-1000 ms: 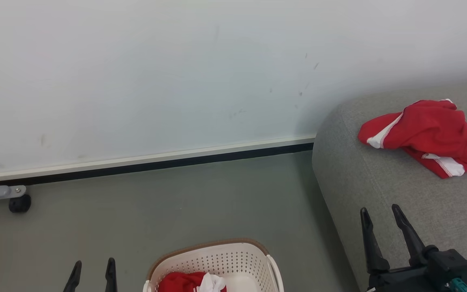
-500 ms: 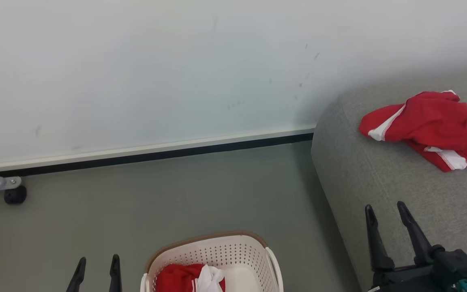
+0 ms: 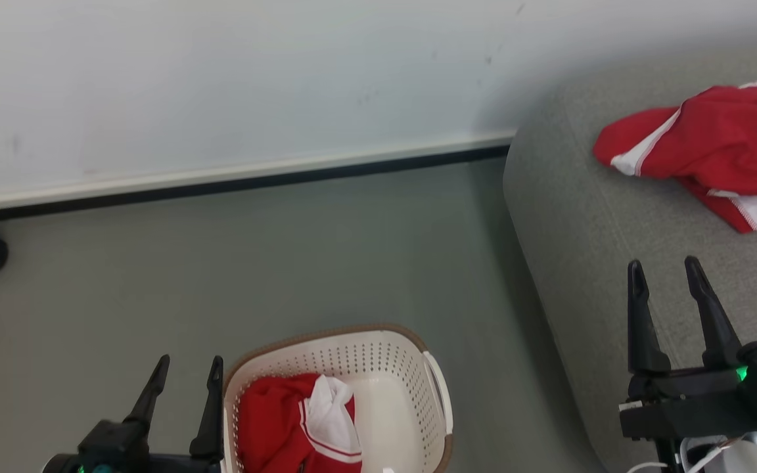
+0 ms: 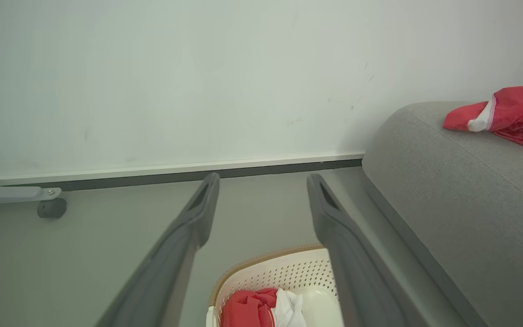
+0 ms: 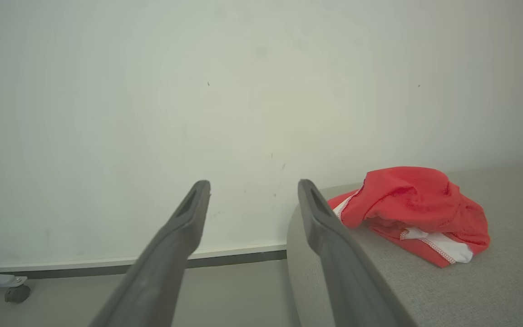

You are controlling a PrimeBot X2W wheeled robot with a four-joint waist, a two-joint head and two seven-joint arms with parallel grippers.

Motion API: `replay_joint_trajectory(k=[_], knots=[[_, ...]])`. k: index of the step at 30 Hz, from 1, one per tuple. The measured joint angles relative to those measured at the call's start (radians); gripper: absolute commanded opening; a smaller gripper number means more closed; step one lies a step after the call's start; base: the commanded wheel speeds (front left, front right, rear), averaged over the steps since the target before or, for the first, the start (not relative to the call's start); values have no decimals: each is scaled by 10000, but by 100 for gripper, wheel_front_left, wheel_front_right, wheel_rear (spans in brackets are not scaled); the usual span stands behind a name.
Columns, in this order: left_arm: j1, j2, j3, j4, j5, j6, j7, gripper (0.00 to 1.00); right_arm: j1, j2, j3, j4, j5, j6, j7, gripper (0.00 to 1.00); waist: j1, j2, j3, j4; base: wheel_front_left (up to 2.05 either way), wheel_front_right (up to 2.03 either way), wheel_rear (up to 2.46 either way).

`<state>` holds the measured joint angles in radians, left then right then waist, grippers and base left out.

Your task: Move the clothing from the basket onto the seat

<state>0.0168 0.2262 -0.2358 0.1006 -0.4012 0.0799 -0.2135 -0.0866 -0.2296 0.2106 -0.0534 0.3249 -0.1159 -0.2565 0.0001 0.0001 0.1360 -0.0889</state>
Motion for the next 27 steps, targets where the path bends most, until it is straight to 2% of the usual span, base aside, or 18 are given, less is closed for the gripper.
replay_joint_trajectory(k=[20,27], knots=[[-2787,-224,-1590,3104,1267,-546,1221,100,-2083,136,-272,-650,-117,-63,-2,100,2,1,2884,-590,0,0,0],[-3751,-232,-1791,4025,1722,-625,1507,100,-2870,159,-249,-878,-230,-58,-4,100,1,1,3925,-814,0,0,0]])
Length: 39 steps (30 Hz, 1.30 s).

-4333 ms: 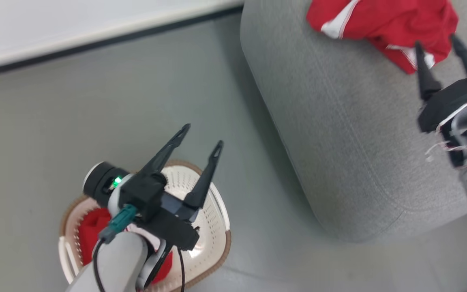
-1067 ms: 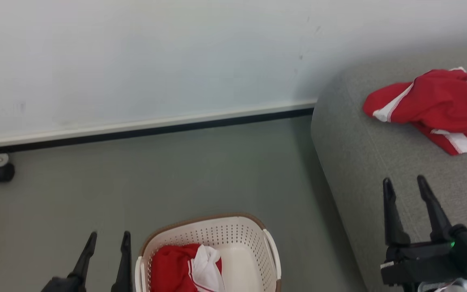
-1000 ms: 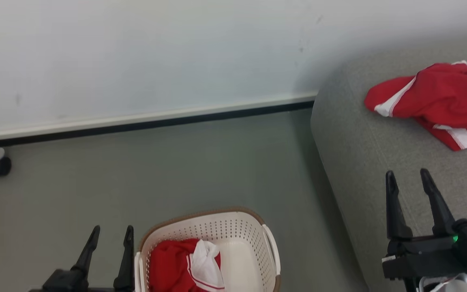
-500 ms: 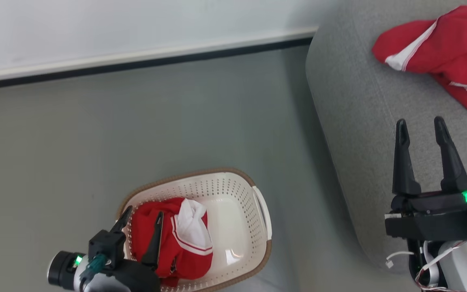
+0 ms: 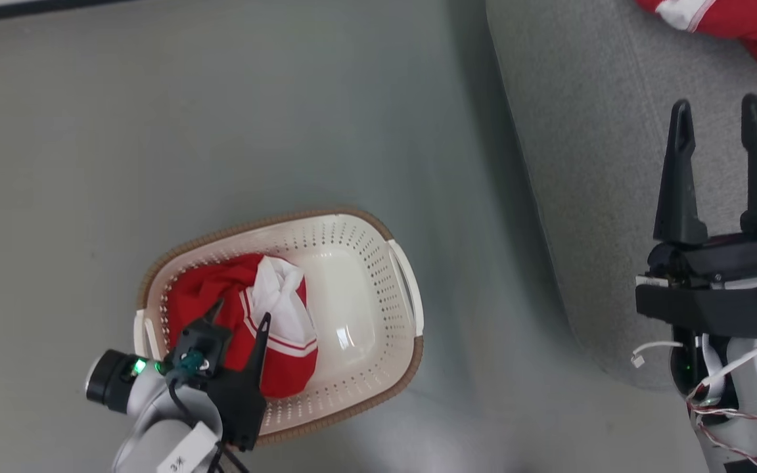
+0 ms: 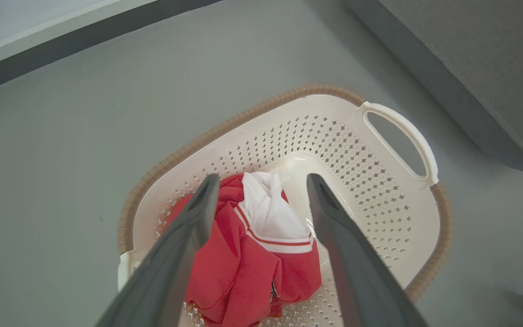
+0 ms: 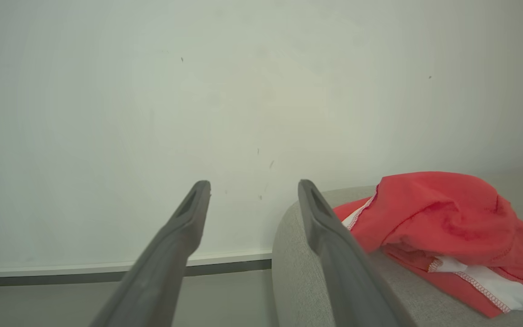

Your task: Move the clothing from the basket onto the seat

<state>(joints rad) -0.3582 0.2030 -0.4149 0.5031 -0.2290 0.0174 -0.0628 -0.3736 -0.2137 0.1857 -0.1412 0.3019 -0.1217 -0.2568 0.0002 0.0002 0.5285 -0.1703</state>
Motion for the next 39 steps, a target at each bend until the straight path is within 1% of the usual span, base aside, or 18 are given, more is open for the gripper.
replay_joint_trajectory(k=[7,9,14,15,16,21,25,31,35,39], knots=[[-1018,44,38,690,153,15,203,100,-696,35,-15,-322,-38,73,0,100,0,1,1053,-200,0,0,0],[-1296,77,90,821,224,82,232,100,-872,36,-58,-466,-48,73,0,100,-1,0,1351,-246,0,0,0],[-1995,213,196,1172,407,184,272,100,-1360,46,-161,-727,-105,73,-2,100,0,1,2110,-322,0,0,0],[-2266,291,244,1281,445,182,272,100,-1568,59,-190,-803,-127,73,-2,100,0,1,2414,-338,0,0,0],[-2266,291,244,1281,445,182,272,100,-1568,59,-190,-803,-127,73,-2,100,0,1,2414,-338,0,0,0],[-2949,430,314,1467,556,240,257,100,-2000,102,-288,-871,-150,75,-2,100,0,1,3159,-357,0,0,0],[-3195,514,320,1787,665,268,167,100,-2207,184,-316,-763,-245,107,-2,100,-1,0,3660,-353,0,0,0],[-3617,604,267,2159,826,328,-23,100,-2338,295,-349,-616,-303,142,-2,100,-1,0,4106,-331,0,0,0],[-3875,769,88,2406,1287,422,-138,100,-2339,353,-382,-523,-316,165,-2,100,-1,-1,4196,-321,0,0,0],[-4117,802,-251,2686,1783,545,-119,100,-2348,439,-380,-449,-384,251,-2,100,-3,-1,4219,-318,0,0,0]])
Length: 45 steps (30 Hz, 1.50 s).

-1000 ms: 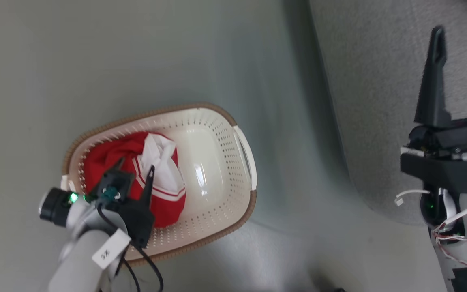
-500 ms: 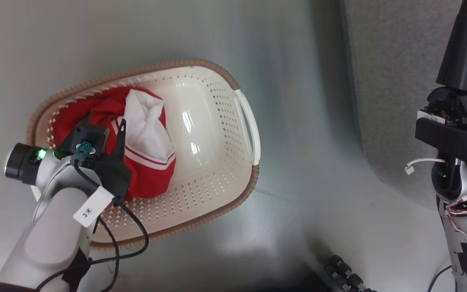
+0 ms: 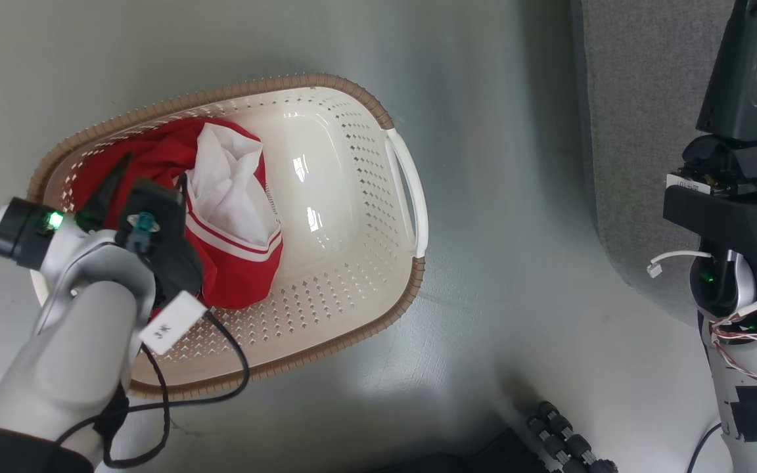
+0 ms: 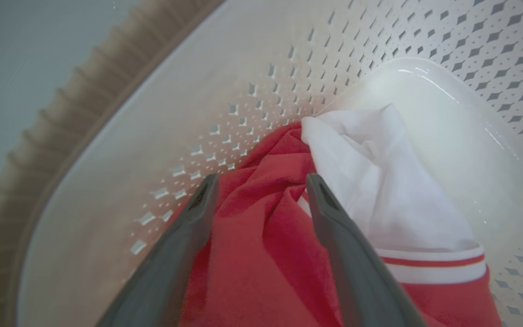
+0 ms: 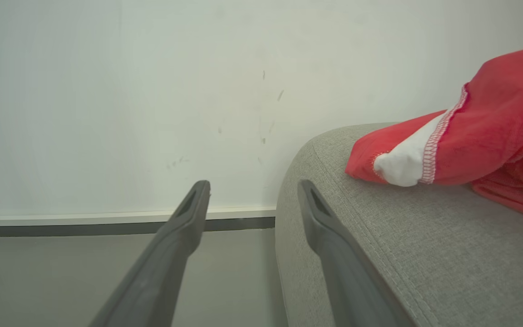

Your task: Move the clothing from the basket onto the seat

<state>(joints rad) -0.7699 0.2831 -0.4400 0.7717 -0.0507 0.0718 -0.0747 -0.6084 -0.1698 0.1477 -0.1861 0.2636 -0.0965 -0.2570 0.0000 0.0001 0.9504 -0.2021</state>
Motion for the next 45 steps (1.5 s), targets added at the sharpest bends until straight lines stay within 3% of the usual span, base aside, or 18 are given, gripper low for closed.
replay_joint_trajectory(k=[10,11,13,14,16,21,24,26,31,32,33,34,35,45], knots=[[-249,-267,-658,732,798,221,518,100,-175,221,13,105,-6,144,0,100,0,-1,5,-51,0,0,0],[-303,-297,-683,803,848,249,575,94,-174,234,12,127,-8,174,0,100,0,-2,4,-62,0,0,0],[-384,-322,-759,953,957,253,694,69,-174,270,12,173,-10,176,0,100,0,-1,4,-83,0,0,0],[-428,-320,-800,1005,1066,265,734,49,-173,291,12,190,-13,180,0,100,0,-1,5,-95,0,0,0],[-498,-295,-959,1093,1329,341,825,43,-173,339,10,232,-19,199,0,100,0,-1,7,-121,0,0,0],[-710,-230,-1197,1396,1831,378,1118,45,-171,410,0,288,-19,267,0,100,0,-1,13,-182,0,0,0],[-742,-194,-1198,1570,1931,435,1256,84,-171,464,0,307,-21,314,0,100,0,-2,17,-209,0,0,0],[-782,-194,-1181,1638,1941,437,1313,99,-170,514,0,320,-21,351,0,100,0,-1,23,-224,0,0,0],[-881,-219,-1087,1858,1944,445,1496,100,-169,564,-2,339,-23,410,0,100,0,-1,45,-267,0,0,0],[-885,-226,-1076,1891,1946,483,1540,93,-169,579,-2,343,-29,435,0,100,0,-1,52,-278,0,0,0],[-895,-238,-1070,1916,1946,520,1567,49,-169,591,-2,349,-42,437,0,100,0,-1,59,-289,0,0,0],[-905,-249,-1062,1933,1950,522,1580,33,-169,600,-2,359,-79,437,0,100,0,-1,68,-299,0,0,0],[-924,-265,-1058,1956,1958,525,1590,0,-169,606,-2,366,-92,439,0,100,0,-2,75,-310,0,0,0],[-1034,-652,-1032,2102,1988,516,1358,0,-168,715,-130,662,-115,529,0,100,0,-1,-53,-330,0,0,0]])
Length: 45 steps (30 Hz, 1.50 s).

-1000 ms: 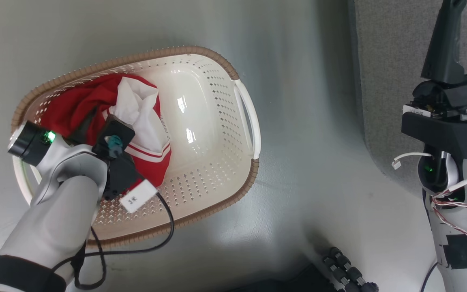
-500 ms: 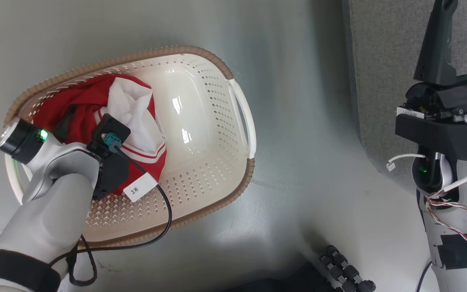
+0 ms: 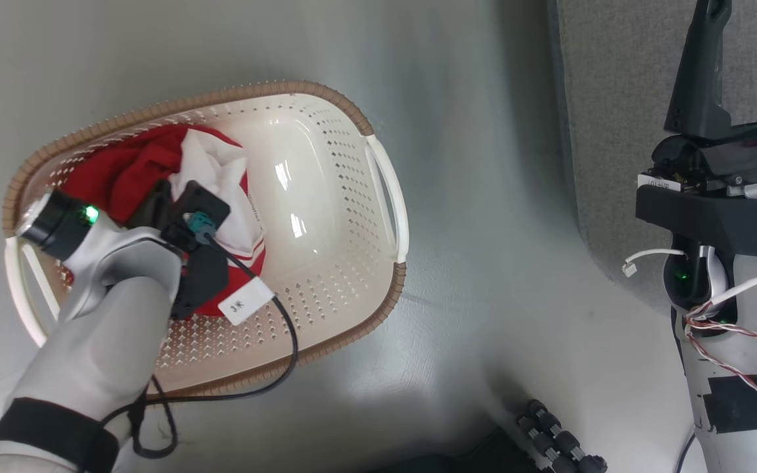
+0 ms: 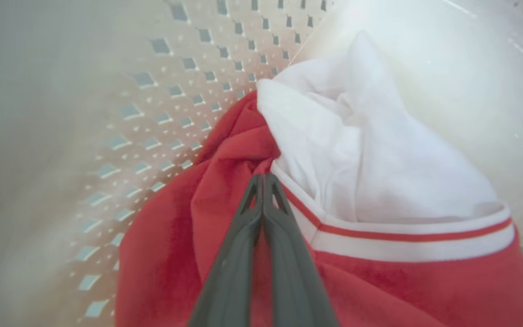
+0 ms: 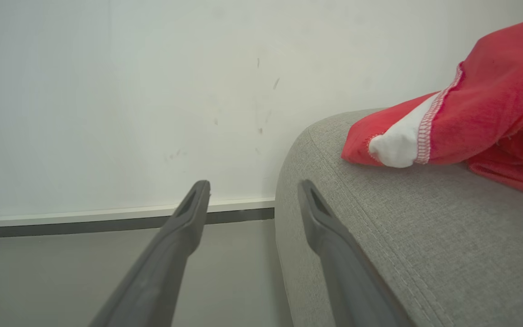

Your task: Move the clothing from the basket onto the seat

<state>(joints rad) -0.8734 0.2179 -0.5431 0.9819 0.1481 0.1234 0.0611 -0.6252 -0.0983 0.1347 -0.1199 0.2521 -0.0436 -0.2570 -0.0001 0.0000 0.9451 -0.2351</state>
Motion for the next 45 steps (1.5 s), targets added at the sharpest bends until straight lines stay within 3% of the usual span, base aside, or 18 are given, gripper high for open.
replay_joint_trajectory(k=[20,45], knots=[[1601,-1078,581,-1373,-1175,0,-2800,0,644,90,-355,965,-163,211,0,100,0,0,-1488,415,0,0,0],[4649,-1490,1356,-4922,-2894,-92,-3106,0,2318,29,-437,1998,-525,560,2,100,-2,-1,-4979,1168,0,0,0]])
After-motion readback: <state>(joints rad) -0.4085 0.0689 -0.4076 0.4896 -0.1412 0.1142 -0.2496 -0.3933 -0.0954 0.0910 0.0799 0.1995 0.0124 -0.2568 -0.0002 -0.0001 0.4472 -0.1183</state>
